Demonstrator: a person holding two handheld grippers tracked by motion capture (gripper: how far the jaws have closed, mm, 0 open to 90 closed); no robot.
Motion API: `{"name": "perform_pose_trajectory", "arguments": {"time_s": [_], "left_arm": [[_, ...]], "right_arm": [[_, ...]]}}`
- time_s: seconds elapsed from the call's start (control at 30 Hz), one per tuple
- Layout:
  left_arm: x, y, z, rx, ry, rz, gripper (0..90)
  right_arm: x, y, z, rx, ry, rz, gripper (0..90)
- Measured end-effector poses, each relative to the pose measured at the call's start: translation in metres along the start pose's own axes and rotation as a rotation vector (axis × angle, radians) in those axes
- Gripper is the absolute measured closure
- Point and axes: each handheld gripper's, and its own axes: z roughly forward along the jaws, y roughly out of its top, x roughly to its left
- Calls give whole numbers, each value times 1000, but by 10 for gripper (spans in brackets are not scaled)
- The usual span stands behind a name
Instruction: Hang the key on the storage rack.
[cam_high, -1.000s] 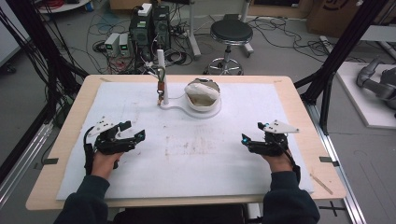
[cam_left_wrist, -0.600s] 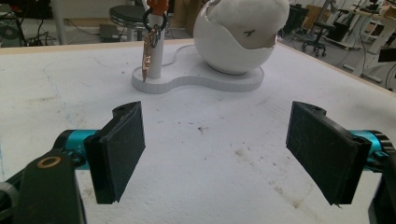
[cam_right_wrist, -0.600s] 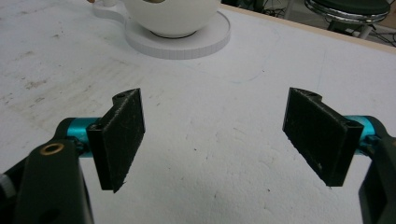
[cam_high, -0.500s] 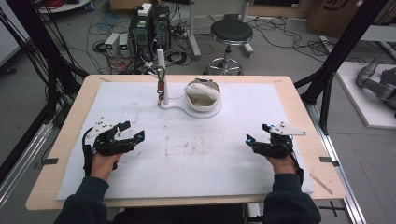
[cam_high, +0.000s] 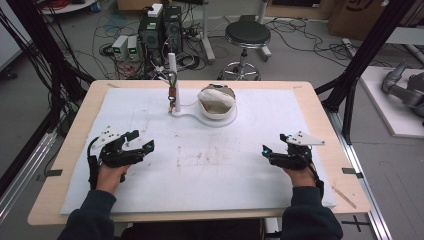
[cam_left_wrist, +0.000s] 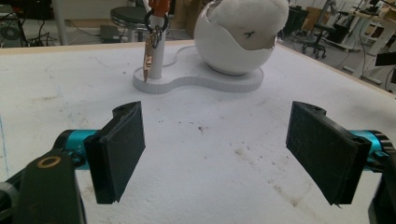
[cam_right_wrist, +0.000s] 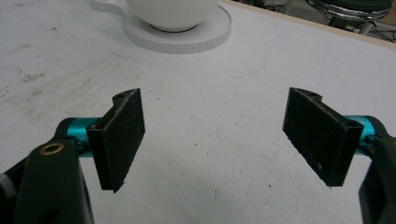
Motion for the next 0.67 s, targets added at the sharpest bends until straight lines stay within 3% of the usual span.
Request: {"name": "perform_pose_trajectory", "arguments": {"time_s": [0.67], "left_arm": [[-1,-1,2,3,-5,-3,195]], "right_arm": [[-3,-2,-1,-1,-14,-1,213]]}}
